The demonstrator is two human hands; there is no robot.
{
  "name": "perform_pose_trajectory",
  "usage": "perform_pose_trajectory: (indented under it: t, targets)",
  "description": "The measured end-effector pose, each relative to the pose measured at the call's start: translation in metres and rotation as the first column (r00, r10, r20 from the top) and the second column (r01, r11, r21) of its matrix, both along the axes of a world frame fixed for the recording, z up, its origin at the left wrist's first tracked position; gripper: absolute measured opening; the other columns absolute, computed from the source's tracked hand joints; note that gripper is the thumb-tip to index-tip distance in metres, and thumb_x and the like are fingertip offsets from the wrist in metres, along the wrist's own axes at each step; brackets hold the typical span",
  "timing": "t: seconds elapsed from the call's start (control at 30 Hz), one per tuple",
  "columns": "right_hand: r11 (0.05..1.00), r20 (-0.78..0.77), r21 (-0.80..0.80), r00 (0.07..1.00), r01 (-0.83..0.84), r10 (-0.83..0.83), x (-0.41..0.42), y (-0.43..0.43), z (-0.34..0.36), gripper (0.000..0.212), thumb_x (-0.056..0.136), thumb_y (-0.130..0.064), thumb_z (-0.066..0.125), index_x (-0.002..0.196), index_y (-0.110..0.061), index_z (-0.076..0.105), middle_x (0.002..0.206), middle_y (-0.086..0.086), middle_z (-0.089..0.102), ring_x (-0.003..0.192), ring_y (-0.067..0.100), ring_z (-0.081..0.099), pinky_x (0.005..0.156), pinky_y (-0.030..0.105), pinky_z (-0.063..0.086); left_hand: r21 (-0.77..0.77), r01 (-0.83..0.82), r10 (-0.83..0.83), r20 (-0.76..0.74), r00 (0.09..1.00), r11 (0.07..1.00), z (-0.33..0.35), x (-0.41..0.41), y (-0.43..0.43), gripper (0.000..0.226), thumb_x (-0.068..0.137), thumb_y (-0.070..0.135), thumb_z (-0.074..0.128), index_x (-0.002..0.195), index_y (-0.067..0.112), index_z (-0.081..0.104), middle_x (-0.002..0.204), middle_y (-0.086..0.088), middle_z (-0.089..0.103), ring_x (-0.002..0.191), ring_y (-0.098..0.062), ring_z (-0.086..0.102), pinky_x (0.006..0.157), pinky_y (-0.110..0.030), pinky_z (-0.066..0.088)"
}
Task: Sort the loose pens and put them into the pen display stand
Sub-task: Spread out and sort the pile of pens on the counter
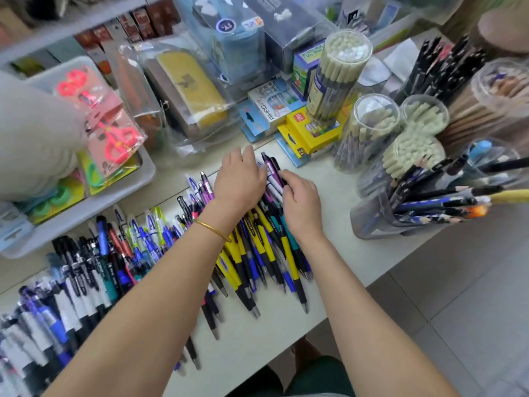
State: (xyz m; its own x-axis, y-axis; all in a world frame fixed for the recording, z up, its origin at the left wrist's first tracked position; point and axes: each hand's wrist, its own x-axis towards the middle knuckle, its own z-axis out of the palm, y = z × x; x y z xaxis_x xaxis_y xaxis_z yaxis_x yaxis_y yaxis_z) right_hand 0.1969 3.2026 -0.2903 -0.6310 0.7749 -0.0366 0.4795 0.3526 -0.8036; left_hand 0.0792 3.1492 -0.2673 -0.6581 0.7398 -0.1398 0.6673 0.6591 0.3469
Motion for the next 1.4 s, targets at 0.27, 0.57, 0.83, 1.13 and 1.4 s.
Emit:
perform_pose_trajectory:
  t: [0.27, 0.57, 0.83, 1.13, 1.4]
  targets:
    - [0.958, -0.179, -0.241, 0.963, 0.157, -0.203, 0.018, 0.004, 0.003, 0.028, 0.089, 0.014, 0.038, 0.11, -0.002, 0.049, 0.117, 0.014, 0.046, 0.112, 0.023, 0.054, 0.095, 0.021, 0.043, -0.08, 0.294, -0.298, -0.051, 0.953, 0.953, -0.006, 0.007, 0.012, 0.04, 0.102, 0.035, 0.031, 0.136, 0.025, 0.05, 0.15, -0.006, 0.035, 0.143, -0.025, 0.019, 0.115, -0.047, 0.016]
    - [0.899, -0.21, -0.372, 0.922, 0.232, -0.325, 0.038, -0.006, 0.001, 0.034, 0.083, 0.019, 0.029, 0.099, -0.007, 0.043, 0.115, 0.019, 0.052, 0.112, 0.022, 0.056, 0.094, 0.014, 0.045, -0.095, 0.54, -0.542, 0.0, 0.84, 0.836, 0.005, 0.02, 0.014, 0.041, 0.101, 0.029, 0.031, 0.137, 0.028, 0.051, 0.154, 0.003, 0.034, 0.146, -0.017, 0.016, 0.119, -0.047, 0.004]
    - [0.874, -0.151, -0.231, 0.871, 0.428, -0.467, 0.084, -0.039, 0.006, 0.02, 0.098, -0.008, 0.042, 0.113, -0.012, 0.055, 0.117, 0.004, 0.058, 0.11, 0.012, 0.053, 0.097, 0.027, 0.043, -0.127, 0.542, -0.547, -0.003, 0.837, 0.831, 0.006, 0.019, 0.008, 0.039, 0.101, 0.032, 0.033, 0.135, 0.028, 0.052, 0.155, 0.0, 0.031, 0.147, -0.02, 0.015, 0.119, -0.046, 0.003]
    - [0.752, -0.25, -0.084, 0.716, 0.654, -0.651, 0.077, -0.127, -0.024, 0.051, 0.098, -0.038, 0.028, 0.132, -0.009, 0.053, 0.138, 0.002, 0.051, 0.133, 0.015, 0.043, 0.107, 0.044, 0.039, -0.171, 0.568, -0.578, -0.006, 0.816, 0.805, 0.001, 0.013, 0.007, 0.039, 0.101, 0.039, 0.028, 0.135, 0.037, 0.049, 0.155, 0.001, 0.029, 0.146, -0.028, 0.012, 0.115, -0.055, 0.008]
    - [0.779, -0.225, -0.034, 0.755, 0.626, -0.616, 0.046, -0.103, -0.026, 0.048, 0.098, -0.032, 0.03, 0.13, -0.005, 0.055, 0.138, 0.007, 0.053, 0.132, 0.017, 0.043, 0.11, 0.037, 0.035, -0.135, 0.631, -0.639, -0.017, 0.769, 0.764, -0.003, 0.008, 0.002, 0.039, 0.101, 0.044, 0.028, 0.132, 0.04, 0.052, 0.149, 0.005, 0.04, 0.141, -0.027, 0.023, 0.115, -0.044, 0.017]
